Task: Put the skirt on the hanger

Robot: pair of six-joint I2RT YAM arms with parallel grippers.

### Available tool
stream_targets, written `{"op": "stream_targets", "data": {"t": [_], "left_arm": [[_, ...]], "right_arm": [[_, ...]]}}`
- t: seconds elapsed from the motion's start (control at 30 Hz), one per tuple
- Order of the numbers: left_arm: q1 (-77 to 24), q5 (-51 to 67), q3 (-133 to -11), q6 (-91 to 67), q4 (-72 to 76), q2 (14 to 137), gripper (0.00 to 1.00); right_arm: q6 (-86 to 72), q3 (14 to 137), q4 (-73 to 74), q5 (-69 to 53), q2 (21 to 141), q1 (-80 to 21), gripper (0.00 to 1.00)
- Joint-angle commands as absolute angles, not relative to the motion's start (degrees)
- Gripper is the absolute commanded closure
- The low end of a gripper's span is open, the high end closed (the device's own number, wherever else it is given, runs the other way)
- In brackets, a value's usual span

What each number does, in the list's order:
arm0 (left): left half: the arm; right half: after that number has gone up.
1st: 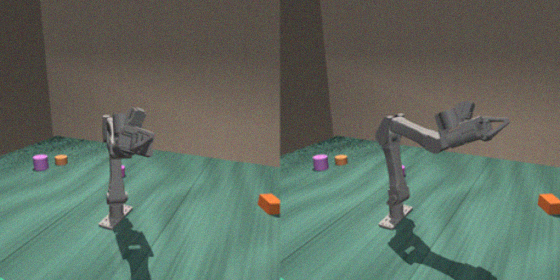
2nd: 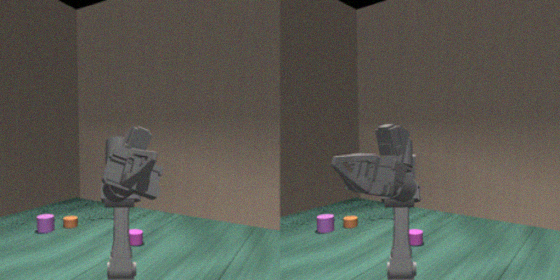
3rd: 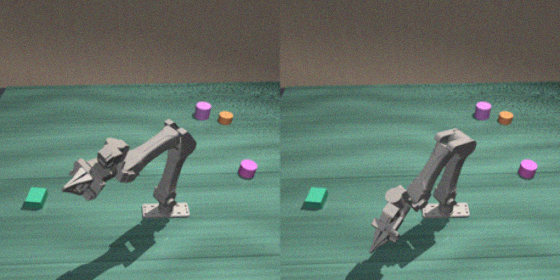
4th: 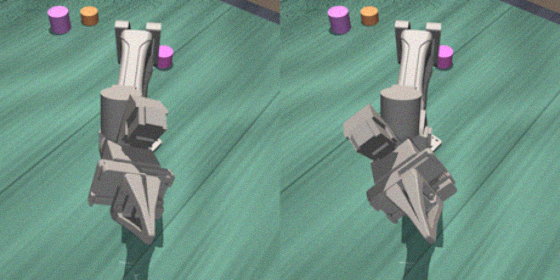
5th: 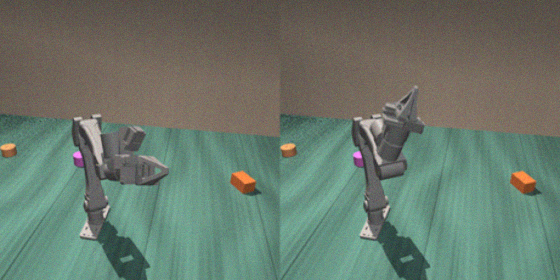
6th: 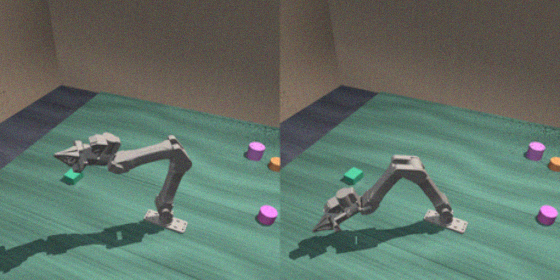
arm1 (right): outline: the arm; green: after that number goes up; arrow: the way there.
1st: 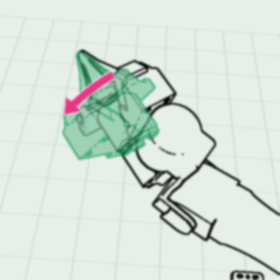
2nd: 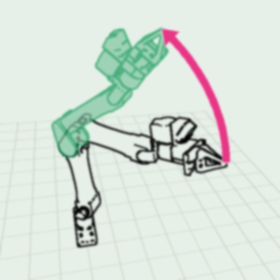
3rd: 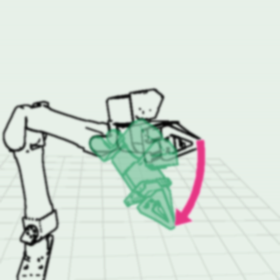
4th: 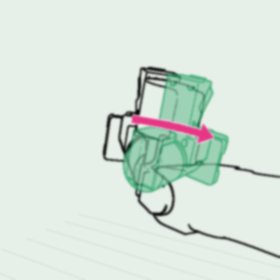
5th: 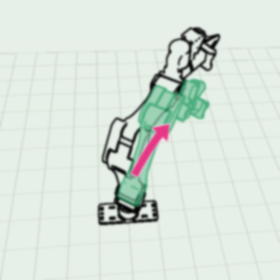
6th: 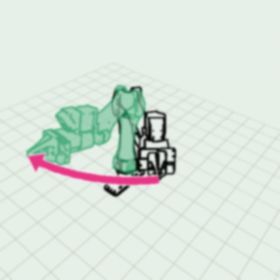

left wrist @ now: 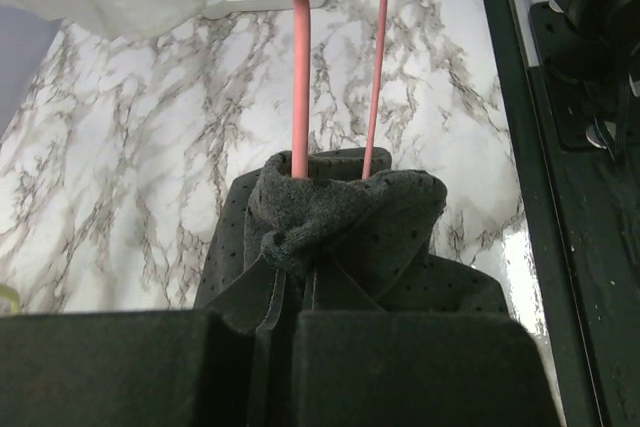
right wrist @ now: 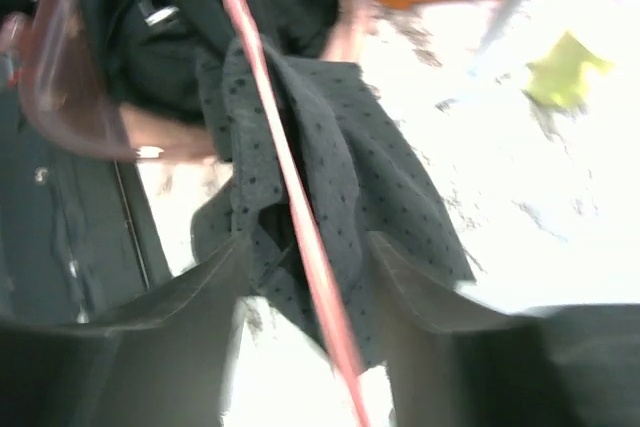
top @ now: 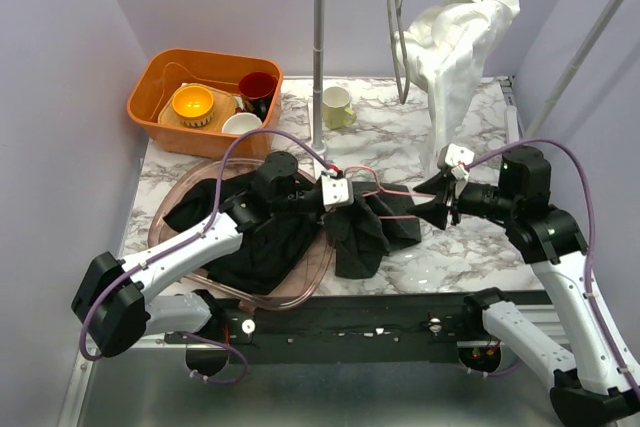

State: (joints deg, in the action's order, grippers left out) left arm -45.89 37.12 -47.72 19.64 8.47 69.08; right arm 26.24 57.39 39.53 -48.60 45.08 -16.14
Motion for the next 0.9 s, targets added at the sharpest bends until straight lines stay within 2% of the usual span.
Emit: {"op": "stream_targets", "data": {"t": [0.0,0.03,0.13,0.4,0.67,0.87], "left_arm": [[-43.9,36.6,-47.2,12.0,17.6,67.6,1.00],[-43.9,35.6,-47.3,11.1,17.8,67.8,1.00],[-43.8,35.1,-48.0,8.2,18.2,67.9,1.00],[-43.8,33.5,-51.9,0.9,13.3,63.9,1.00],[-43.9,34.7,-52.7,-8.1,5.6,57.2,1.00],[-43.9,33.6,-51.7,-11.2,4.3,52.6,1.00]], "right_arm": [[20.9,63.9,41.6,-34.3,42.4,-14.8,0.26],[20.7,65.2,42.6,-32.6,42.0,-14.3,0.21],[20.2,70.0,46.9,-28.7,39.7,-11.4,0.14],[22.1,73.7,55.5,-30.0,33.1,-5.9,0.13],[32.2,65.6,62.7,-45.3,27.6,-5.5,0.16],[38.0,53.5,56.9,-49.2,27.4,-5.5,0.23]]}}
